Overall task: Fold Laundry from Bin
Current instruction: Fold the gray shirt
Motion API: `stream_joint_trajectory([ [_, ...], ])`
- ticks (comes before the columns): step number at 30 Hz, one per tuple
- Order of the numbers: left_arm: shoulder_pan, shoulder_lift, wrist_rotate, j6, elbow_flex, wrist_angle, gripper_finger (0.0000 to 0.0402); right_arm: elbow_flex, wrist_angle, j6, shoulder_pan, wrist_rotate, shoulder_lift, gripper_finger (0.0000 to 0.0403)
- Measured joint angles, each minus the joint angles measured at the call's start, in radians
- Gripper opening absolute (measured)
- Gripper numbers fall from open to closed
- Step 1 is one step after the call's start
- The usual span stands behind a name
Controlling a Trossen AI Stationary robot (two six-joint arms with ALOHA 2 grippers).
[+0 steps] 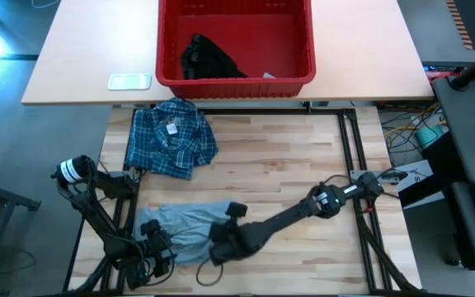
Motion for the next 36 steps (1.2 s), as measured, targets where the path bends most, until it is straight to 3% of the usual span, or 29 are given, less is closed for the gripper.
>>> stream_joint_trajectory([
  [4,0.0,0.0,-0.003,-0.005,0.0,0.001,0.0309,0.0,0.002,0.005,-0.047,-0.01,-0.001,0.0363],
  [8,0.0,0.0,-0.003,-0.009,0.0,0.002,0.0309,0.0,-0.002,0.005,-0.071,-0.09,-0.002,0.0363],
  [15,-0.004,0.0,-0.005,-0.01,-0.001,0.002,0.0309,0.0,-0.02,0.027,-0.034,-0.204,-0.059,0.0363],
  [21,-0.006,0.0,-0.009,-0.008,-0.007,0.007,0.0309,0.0,0.007,0.192,0.026,-0.271,-0.071,0.0363],
  [28,-0.01,-0.001,-0.011,-0.003,-0.01,0.008,0.0309,-0.003,0.058,0.528,0.058,-0.115,0.006,0.0363],
  [32,-0.01,-0.001,-0.011,-0.003,-0.01,0.008,0.0309,-0.003,-0.009,0.665,0.041,-0.111,0.038,0.0363],
  [36,-0.013,-0.001,-0.011,-0.003,-0.01,0.008,0.0309,-0.003,-0.191,0.749,0.038,-0.186,0.045,0.0363],
])
